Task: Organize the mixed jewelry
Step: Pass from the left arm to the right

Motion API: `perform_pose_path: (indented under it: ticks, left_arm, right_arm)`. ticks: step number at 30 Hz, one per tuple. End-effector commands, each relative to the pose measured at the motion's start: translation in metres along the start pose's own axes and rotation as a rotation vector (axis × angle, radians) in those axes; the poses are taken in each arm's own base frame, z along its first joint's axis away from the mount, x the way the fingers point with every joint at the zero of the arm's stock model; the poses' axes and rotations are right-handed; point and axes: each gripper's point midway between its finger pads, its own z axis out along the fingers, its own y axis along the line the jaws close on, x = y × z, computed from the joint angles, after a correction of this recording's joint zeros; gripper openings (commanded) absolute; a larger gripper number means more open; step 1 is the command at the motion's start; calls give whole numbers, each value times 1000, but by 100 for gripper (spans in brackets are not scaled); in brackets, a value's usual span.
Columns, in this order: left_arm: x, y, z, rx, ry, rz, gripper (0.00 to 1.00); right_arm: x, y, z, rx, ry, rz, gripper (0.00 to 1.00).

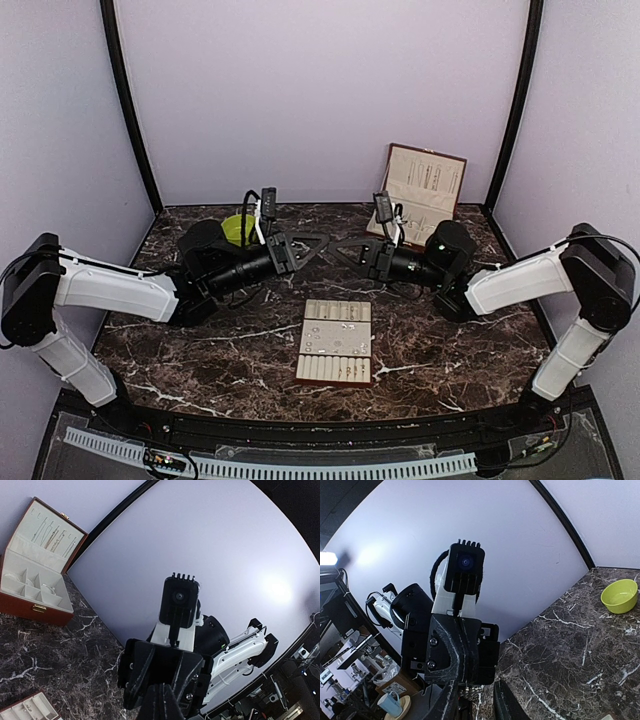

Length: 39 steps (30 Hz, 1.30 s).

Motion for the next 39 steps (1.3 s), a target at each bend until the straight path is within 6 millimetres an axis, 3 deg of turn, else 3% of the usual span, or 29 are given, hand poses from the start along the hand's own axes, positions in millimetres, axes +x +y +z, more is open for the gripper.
perform_pose_path:
  ticks: [1,21,23,31,39]
  left_arm:
    - [-9,-19,-6,53,-30,16,0]
    - [-5,-11,-9,30,-30,5,0]
    - [-4,-10,-10,23,-27,5,4]
    - [-1,-5,-12,-15,-4,31,43]
    - [-1,6,-26,-93,54,77,65]
  right_arm:
    - [-11,12,6,-50,-25,-32,25]
    - [-13,12,4,-18,-24,-60,13]
    - [-12,9,1,6,-22,-63,13]
    - [-2,1,-10,78,3,-73,13]
    - [11,-8,-25,128,43,-50,13]
